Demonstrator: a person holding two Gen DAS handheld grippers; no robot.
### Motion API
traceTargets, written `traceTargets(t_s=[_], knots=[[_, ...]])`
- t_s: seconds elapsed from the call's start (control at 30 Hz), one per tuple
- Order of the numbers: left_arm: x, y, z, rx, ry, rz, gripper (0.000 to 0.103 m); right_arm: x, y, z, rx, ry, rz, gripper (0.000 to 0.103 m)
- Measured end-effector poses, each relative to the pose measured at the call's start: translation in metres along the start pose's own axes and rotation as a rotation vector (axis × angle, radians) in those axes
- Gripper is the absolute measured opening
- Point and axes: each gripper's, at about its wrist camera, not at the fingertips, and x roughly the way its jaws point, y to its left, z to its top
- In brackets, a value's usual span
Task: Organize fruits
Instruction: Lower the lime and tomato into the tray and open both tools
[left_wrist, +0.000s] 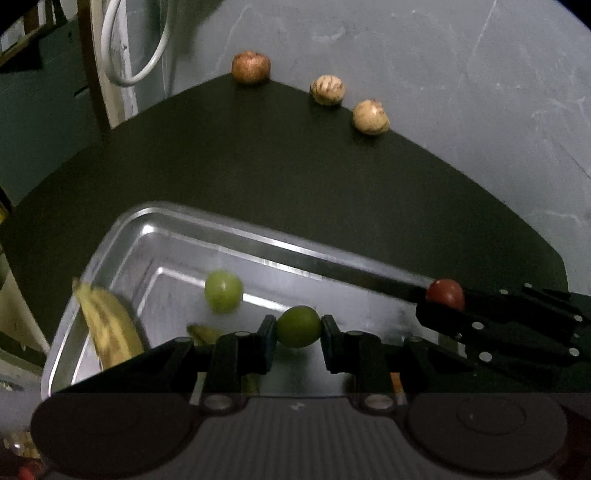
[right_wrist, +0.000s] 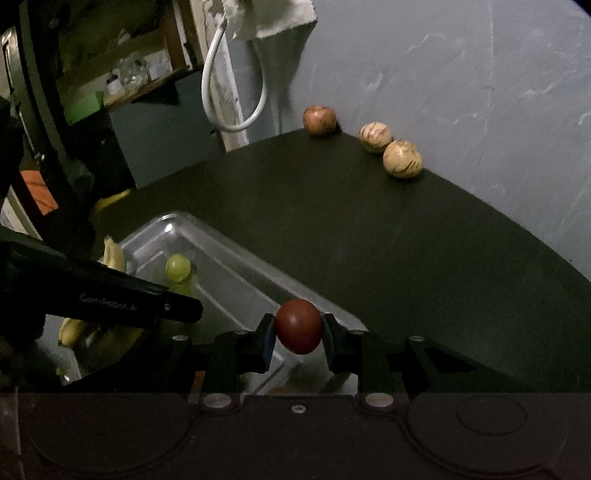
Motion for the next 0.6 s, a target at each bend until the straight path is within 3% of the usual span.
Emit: traceTargets(t_s=[0.6], knots=[[-0.003,0.002,-0.019,-0.018,0.035,0.010,0.028,0.016,0.002,-0.001,-0.042,0.072,-0.022,0.030]])
